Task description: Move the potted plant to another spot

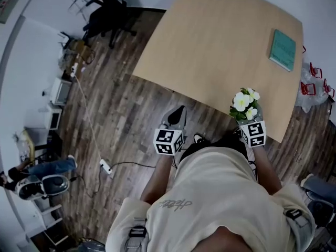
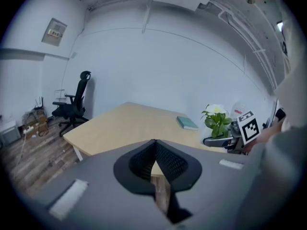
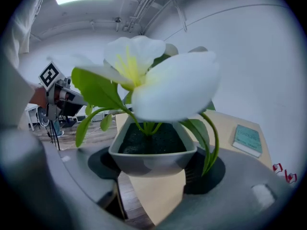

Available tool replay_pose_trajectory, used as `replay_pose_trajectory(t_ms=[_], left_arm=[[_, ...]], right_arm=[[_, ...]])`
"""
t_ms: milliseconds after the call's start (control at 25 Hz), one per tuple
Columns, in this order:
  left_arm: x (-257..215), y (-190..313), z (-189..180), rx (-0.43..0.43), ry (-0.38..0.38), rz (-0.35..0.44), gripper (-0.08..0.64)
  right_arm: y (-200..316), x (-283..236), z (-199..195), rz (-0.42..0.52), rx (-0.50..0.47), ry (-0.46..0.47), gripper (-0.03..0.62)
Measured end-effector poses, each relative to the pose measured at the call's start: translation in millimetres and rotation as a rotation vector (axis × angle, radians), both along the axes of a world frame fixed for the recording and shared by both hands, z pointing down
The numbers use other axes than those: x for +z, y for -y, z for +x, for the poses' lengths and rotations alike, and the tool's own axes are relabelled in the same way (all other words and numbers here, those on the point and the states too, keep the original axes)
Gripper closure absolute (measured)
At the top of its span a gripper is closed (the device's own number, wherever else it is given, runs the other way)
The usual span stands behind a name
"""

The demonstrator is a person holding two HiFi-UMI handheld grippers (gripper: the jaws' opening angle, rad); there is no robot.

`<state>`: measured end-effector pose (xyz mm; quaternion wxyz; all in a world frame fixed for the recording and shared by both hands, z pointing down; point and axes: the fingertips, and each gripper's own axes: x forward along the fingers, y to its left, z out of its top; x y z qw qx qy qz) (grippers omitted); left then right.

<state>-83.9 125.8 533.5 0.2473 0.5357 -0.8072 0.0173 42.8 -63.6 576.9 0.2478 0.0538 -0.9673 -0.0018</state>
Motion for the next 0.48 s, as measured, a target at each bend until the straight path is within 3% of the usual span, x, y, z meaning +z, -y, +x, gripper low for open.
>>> replay_pose_trajectory(t_ms=[120,480], left_arm=[[-4.0,-23.0,-17.0,-0.060,-0.049,0.067,0.543],[-7.5,-86.9,-45.3,-0.122,0.049,0.041,0.543]], right_arm=[[-16.3,1.0,-19.3,-0.038,0.000,0.019,0.250],[-78.9,-2.2,-73.1,-0.041,-0.105,0.021,0.250]])
